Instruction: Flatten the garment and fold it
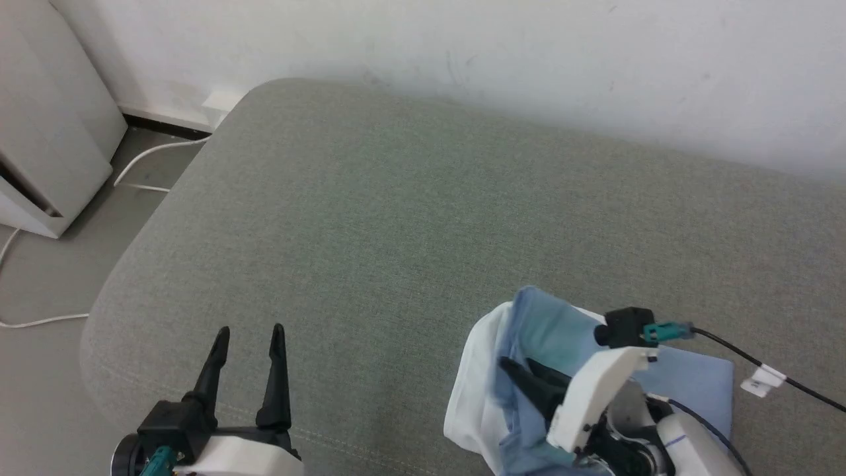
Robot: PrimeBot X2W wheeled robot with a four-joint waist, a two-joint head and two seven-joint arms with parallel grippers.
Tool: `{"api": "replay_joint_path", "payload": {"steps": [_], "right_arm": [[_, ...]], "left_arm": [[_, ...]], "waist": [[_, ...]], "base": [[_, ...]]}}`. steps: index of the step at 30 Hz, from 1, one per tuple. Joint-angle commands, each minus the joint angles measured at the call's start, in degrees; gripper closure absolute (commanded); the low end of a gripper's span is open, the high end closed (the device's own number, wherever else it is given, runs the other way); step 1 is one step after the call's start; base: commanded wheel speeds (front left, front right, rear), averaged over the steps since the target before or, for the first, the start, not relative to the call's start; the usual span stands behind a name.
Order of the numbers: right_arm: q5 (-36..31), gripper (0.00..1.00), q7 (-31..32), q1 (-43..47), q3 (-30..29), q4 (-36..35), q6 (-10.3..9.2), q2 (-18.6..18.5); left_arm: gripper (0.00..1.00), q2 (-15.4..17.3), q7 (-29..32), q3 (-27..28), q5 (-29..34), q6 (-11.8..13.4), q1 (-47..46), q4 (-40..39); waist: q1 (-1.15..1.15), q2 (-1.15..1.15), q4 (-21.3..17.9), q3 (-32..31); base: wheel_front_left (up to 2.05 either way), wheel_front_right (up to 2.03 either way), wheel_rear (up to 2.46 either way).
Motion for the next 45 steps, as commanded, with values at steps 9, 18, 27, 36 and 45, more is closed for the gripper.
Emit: {"api": "replay_joint_path", "payload": {"steps": [9,18,27,36,45], "right_arm": [[-6.6,0.0,-2.3,-5.3,4.7,-4.1,-0.04,0.2],[-27.6,0.0,-15.6,-10.3,3.9,-12.2,-0.04,-12.4],[-36.6,0.0,-26.0,-7.6,-5.9,-14.3,-0.04,-19.2],[-38.0,0.0,-32.3,4.5,-17.2,-20.2,-0.04,-14.9],[-39.5,0.0,-34.4,12.4,-19.5,-26.4,-0.04,-7.8]], "left_arm": [[0.0,-0.2,-0.3,1.3,0.2,-0.6,-0.2,0.7],[0.0,-0.2,-0.3,1.5,0.6,-0.8,-0.5,-1.3],[0.0,-0.2,-0.3,1.2,1.5,-0.6,-0.6,-2.4],[0.0,0.0,-0.3,0.6,4.5,-0.4,-0.1,-2.3],[0.0,0.0,-0.3,0.6,5.1,-0.8,0.4,-2.4]], "waist": [[-0.01,0.0,-3.1,-1.4],[-0.01,0.0,-8.1,-1.9],[-0.01,0.0,-12.2,-1.5],[-0.01,0.0,-14.8,-1.2],[-0.01,0.0,-16.1,-0.8]], "base": [[0.0,0.0,0.0],[0.0,0.0,0.0],[0.0,0.0,0.0],[0.0,0.0,0.0],[0.0,0.0,0.0]]}}
